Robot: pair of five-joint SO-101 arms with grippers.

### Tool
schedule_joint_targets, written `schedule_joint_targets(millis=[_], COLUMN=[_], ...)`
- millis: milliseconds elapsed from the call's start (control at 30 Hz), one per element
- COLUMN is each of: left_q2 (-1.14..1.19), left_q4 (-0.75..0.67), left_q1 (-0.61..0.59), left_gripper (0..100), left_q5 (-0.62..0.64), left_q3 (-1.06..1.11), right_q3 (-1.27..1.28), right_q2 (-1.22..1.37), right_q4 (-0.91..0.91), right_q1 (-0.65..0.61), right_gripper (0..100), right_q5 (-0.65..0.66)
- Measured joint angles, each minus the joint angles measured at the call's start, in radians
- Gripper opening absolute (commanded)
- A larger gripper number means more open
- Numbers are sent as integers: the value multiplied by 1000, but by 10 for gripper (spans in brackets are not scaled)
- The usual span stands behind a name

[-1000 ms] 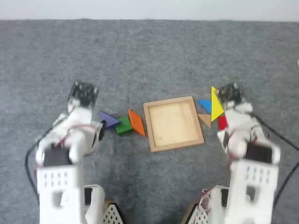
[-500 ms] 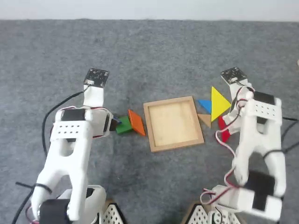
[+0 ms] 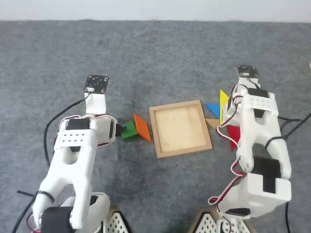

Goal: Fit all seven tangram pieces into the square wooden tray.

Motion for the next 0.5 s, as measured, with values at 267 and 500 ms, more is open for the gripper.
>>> schedule_joint_targets(millis=[267,500], left_q2=[0,0], left_q4=[0,0], left_q1=[0,0], left_gripper=[222,222], left_q5=[0,0], left_q3=[0,0], right_q3=[-2,-2], right_q2=[0,0], right_q4=[-2,-8], right_q1=[-3,-64], right_gripper=[317,318], right_q5=[-147,-190])
